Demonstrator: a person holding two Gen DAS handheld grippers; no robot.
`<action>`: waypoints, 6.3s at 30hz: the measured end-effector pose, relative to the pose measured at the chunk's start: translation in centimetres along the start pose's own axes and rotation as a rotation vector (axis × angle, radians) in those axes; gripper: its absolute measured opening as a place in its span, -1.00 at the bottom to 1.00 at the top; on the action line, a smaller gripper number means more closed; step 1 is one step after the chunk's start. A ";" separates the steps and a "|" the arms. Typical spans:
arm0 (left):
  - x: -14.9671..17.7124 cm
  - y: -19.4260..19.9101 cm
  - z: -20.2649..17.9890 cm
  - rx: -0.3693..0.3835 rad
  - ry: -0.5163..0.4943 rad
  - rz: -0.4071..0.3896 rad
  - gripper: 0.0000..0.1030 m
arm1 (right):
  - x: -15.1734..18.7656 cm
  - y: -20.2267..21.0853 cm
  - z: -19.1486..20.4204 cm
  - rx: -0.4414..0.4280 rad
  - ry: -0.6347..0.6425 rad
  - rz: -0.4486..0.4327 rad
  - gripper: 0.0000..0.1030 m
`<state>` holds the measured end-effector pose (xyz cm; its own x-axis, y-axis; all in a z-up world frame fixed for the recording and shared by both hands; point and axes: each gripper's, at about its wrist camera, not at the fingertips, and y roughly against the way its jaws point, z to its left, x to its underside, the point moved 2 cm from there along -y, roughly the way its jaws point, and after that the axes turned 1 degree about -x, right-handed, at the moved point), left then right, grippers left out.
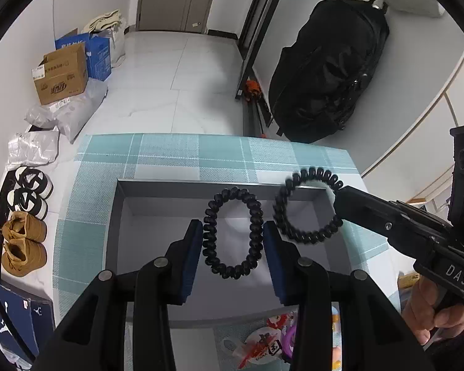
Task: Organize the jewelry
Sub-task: 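Carry both held coil hair ties over the white box, then open both grippers to drop the coil hair ties into the box, then move both grippers back toward the remaining items beside the box, then grasp the purple ring with the right gripper while the left grasps the red figure keychain, then lift and carry the purple ring and red keychain over the box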
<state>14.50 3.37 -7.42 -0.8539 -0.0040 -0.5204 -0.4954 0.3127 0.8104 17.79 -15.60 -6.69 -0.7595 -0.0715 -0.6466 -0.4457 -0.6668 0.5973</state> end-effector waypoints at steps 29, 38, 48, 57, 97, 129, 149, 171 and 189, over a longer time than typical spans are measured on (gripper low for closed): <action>1.4 3.4 -0.6 -0.014 0.008 -0.118 0.23 | 1.3 2.6 0.3 0.048 0.028 -0.095 0.25; 4.1 5.1 -0.5 -0.060 0.034 -0.146 0.23 | 3.5 5.0 1.7 0.090 0.053 -0.146 0.44; 6.9 5.3 0.3 -0.046 0.107 -0.105 0.26 | 6.5 6.7 2.6 0.125 0.086 -0.121 0.62; 8.8 2.1 0.4 -0.067 0.094 0.033 0.32 | 9.3 6.5 3.0 0.142 0.076 -0.061 0.64; 8.8 0.8 1.2 0.084 0.138 0.071 -0.56 | 10.6 5.9 2.1 0.087 0.004 0.016 0.64; 7.7 3.5 3.7 0.124 0.181 0.000 -0.56 | 13.3 -1.5 6.0 0.323 0.340 0.161 0.16; 7.2 3.9 2.5 0.147 0.164 -0.018 -0.56 | 11.5 0.9 6.0 0.227 0.270 0.050 0.01; 3.1 5.3 0.8 0.136 0.124 -0.183 -0.55 | 5.5 2.9 5.4 0.091 0.144 -0.135 0.01; -0.1 1.5 2.4 0.174 0.219 -0.117 -0.55 | 1.6 -0.6 2.4 0.040 0.057 -0.091 0.01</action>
<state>14.16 6.10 -6.79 -0.8159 -0.2481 -0.5222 -0.5740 0.4558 0.6803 15.66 -13.55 -6.96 -0.6874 -0.0552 -0.7241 -0.5310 -0.6420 0.5531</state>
